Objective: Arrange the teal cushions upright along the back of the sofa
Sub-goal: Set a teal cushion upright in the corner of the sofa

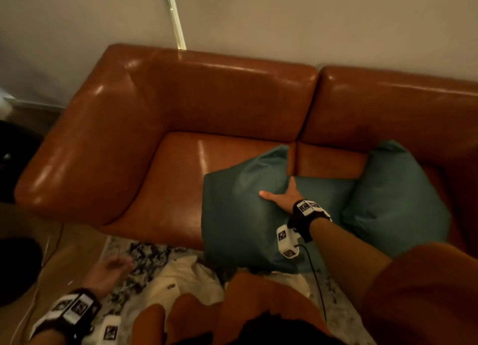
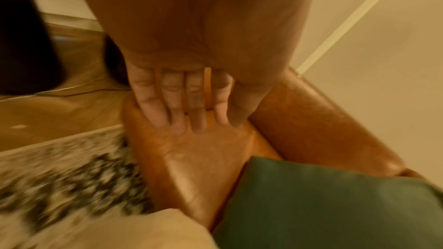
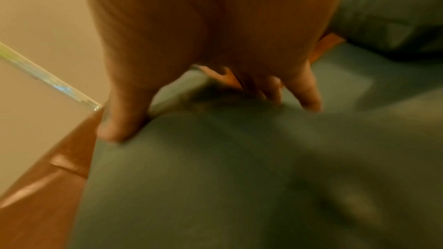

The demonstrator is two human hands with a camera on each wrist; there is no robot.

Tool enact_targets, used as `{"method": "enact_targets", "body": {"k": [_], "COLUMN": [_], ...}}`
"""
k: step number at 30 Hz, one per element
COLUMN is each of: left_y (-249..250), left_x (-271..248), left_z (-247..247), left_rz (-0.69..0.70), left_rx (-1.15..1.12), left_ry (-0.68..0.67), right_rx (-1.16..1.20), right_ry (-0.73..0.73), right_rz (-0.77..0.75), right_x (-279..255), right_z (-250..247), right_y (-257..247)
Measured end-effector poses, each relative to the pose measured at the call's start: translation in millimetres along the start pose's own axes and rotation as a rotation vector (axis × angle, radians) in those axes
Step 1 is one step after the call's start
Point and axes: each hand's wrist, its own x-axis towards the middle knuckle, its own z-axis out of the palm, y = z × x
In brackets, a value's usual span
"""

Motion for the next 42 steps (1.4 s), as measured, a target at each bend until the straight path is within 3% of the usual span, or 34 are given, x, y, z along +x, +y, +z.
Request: {"method": "enact_targets", "body": {"k": [3,6,12,15,18,21,24,27,30,33,37,42], "left_y": [29,56,148,194,236,259,273,302,337,368,399,371], "left_x": [36,80,149,184,202,218,231,228,218,220,239,296], "left_z": [-16,-27,-32,-54,-82,-102,-107,-96,-81,-63,-35,-39], "left_rz": [0.018,0.072,0.354,0.535,0.72,0.742,0.704,0.731,0.854,0.984,0.92,0.729], "left_rx": [-0.014,0.045,0.027,0.155,0.287,0.14,0.036,0.18,0.36,0.605,0.821,0.61], "left_ry": [-0.022,-0.061,-0.191,-0.211,-0.356,-0.481,-0.292,-0.109,-0.004,0.06,0.031,0.11], "right_rx": [-0.058,-0.085,-0.228,-0.246,-0.264,-0.263,-0.31,-0.395,-0.232,0.011,0.136,0.087], "right_ry": [0.032,0.095,0.136,0.11,0.05,0.03,0.059,0.115,0.183,0.348,0.327,0.176], "right_rz": [0.022,-0.076,-0.304,-0.458,-0.563,-0.611,-0.582,-0.531,-0.541,-0.454,-0.322,-0.177], "right_x": [12,14,-7,-22,-28,-20,-8,4,18,51,96,169], "right_z": [16,29,64,72,77,79,73,67,76,77,70,60], "right_y": [-18,-37,-95,-129,-164,-202,-233,-250,-258,-257,-247,-226]}}
